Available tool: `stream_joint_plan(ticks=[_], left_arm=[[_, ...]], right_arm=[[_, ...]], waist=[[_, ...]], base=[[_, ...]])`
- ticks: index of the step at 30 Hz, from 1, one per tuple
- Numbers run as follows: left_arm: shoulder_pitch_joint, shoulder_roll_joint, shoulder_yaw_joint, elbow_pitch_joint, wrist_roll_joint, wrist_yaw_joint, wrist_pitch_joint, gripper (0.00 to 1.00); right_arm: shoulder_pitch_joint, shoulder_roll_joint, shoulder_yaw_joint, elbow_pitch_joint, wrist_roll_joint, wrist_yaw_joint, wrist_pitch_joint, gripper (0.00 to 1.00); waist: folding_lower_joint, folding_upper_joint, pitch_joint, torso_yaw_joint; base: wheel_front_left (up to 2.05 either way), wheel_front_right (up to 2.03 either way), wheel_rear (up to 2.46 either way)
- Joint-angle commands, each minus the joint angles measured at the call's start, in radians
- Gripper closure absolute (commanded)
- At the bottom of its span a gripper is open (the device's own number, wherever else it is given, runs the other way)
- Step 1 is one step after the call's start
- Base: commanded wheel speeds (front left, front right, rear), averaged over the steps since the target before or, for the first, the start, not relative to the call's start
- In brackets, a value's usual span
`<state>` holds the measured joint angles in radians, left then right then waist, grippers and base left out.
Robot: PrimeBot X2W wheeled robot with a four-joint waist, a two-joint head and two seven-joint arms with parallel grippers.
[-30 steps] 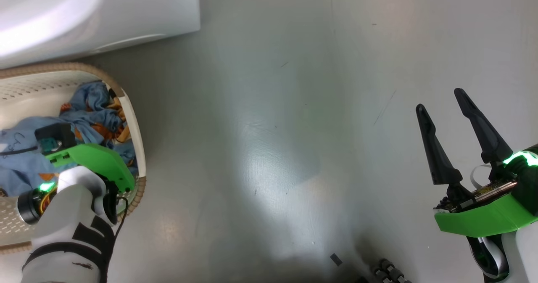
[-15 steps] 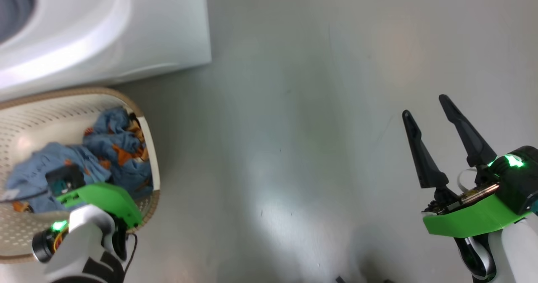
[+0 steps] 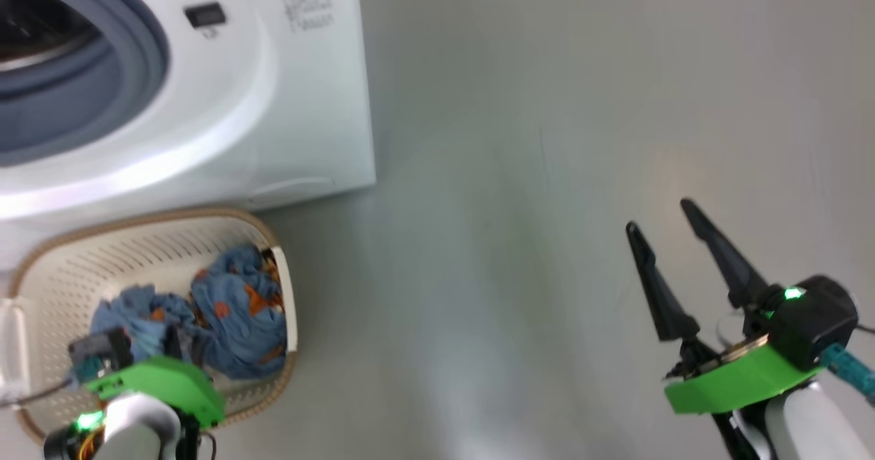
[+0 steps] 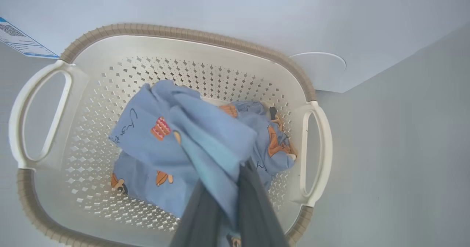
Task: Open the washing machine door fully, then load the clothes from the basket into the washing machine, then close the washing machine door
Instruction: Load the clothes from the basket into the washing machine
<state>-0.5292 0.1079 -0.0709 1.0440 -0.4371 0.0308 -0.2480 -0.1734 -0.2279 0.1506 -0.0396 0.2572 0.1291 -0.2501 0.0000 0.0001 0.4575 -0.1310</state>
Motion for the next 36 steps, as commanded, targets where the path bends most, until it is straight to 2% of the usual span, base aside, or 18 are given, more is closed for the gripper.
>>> stream_joint_plan(ticks=[1,10,21,29,36], left_arm=[[0.055,0.033,0.035,-0.047,0.017,0.005,-0.014,1.0],[0.221,0.021,0.079,-0.269,0.083,0.004,-0.014,1.0],[0.403,-0.023,0.122,-0.559,0.149,-0.039,-0.014,1.0],[0.48,-0.044,0.136,-0.715,0.186,-0.066,-0.014,1.0],[0.534,-0.055,0.143,-0.786,0.183,-0.077,-0.014,1.0]], right_arm=[[0.032,-0.003,0.025,-0.014,-0.004,0.002,-0.012,0.0],[0.076,0.021,0.039,0.011,-0.022,0.002,-0.012,0.0],[0.106,0.045,0.025,0.017,-0.034,0.002,-0.006,0.0],[0.125,0.065,-0.008,0.015,-0.041,0.002,-0.005,0.0],[0.141,0.086,-0.019,0.018,-0.05,0.002,0.0,0.0]], waist=[[0.0,-0.0001,-0.098,0.023],[0.0,-0.0001,-0.218,0.042],[0.0,-0.0001,-0.307,0.068],[0.0,-0.0001,-0.346,0.089],[0.0,-0.0001,-0.395,0.095]], base=[[0.0,0.0,0.0],[0.0,0.0,0.0],[0.0,0.0,0.0],[0.0,0.0,0.0],[0.0,0.0,0.0]])
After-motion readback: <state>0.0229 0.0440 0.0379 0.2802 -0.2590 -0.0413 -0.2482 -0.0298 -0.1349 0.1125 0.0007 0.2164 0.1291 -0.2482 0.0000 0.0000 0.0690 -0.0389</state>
